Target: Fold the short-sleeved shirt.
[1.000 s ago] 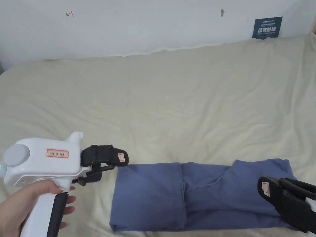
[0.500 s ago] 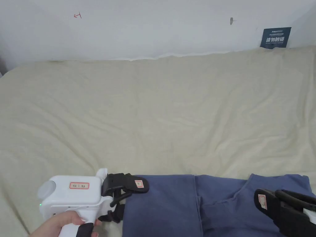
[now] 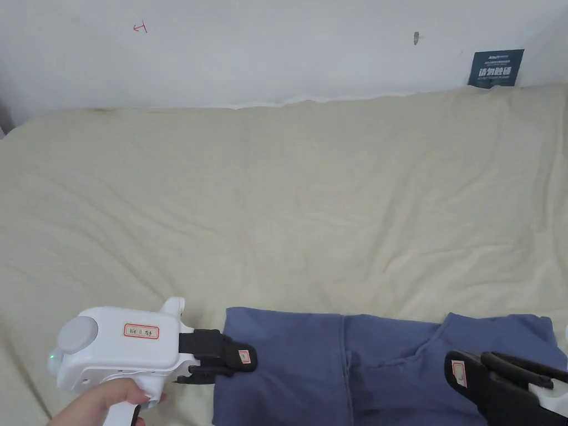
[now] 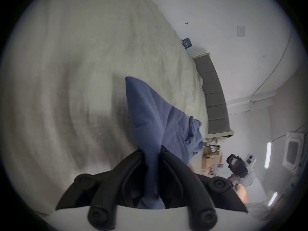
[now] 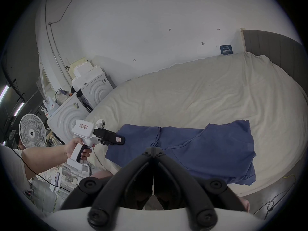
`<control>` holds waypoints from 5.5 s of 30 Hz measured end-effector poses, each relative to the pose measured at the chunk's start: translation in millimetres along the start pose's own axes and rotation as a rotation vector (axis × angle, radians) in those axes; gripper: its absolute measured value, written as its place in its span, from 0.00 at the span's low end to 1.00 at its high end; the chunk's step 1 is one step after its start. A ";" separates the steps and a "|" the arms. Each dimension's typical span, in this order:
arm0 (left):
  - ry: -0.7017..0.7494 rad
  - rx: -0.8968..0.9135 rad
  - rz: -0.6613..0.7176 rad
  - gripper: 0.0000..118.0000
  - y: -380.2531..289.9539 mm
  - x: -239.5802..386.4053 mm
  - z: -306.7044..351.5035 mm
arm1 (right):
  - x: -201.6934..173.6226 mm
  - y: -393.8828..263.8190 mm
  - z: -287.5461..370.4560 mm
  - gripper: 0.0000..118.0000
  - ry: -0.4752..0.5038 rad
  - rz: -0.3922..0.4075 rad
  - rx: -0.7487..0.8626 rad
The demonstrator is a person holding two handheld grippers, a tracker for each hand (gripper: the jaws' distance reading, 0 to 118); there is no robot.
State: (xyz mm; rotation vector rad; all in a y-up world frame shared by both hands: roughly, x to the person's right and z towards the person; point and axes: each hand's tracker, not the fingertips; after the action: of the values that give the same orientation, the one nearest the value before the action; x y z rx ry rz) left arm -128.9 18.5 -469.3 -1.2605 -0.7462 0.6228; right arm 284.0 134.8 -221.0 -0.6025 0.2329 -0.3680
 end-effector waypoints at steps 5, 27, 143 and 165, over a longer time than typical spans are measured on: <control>0.326 0.085 -0.151 0.08 1.9 51.0 47.3 | 2.5 2.3 4.4 0.01 0.014 0.021 0.013; 0.305 -0.235 -0.342 0.12 -20.3 241.6 -165.8 | 33.5 -10.8 60.3 0.01 -0.006 -0.024 0.105; 0.074 0.076 -0.237 0.35 -42.2 94.1 -12.4 | 180.6 -1.6 -151.3 0.01 0.295 -0.571 -0.447; -0.273 -0.157 0.157 1.00 -7.2 53.6 -124.7 | 182.7 -5.1 -148.8 0.01 0.318 -0.536 -0.455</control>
State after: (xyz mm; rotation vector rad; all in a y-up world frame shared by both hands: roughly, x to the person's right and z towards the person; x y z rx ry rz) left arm 2.2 -17.1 -470.9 -1.4039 -0.9415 0.8909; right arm 401.5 -18.0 -356.6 -1.0588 0.4685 -0.9466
